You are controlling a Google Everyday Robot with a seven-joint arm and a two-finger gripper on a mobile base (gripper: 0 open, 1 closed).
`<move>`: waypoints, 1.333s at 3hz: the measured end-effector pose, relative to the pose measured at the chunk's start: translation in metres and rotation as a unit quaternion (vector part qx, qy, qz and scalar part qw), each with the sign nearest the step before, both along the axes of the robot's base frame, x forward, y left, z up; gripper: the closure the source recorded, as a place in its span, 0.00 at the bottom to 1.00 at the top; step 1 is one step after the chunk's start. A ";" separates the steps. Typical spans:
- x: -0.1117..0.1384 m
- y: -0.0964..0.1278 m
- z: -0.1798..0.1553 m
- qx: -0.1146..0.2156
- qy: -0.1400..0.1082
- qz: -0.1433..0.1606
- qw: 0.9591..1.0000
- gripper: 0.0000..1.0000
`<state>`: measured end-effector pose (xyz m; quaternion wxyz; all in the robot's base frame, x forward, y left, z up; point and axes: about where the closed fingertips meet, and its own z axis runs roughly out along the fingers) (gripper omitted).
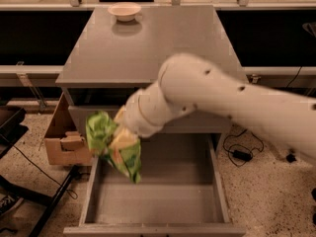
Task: Place green rice chip bag into middle drawer
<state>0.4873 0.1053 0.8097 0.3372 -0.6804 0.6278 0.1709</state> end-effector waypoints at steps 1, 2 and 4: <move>-0.017 -0.006 -0.111 -0.040 0.079 0.000 0.996 1.00; -0.015 -0.013 -0.178 -0.079 0.120 0.000 0.990 1.00; 0.010 -0.062 -0.265 -0.184 0.196 -0.070 0.961 1.00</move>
Offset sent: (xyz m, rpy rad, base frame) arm -0.0087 -0.0256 -0.2580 -0.2633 0.3349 -0.0026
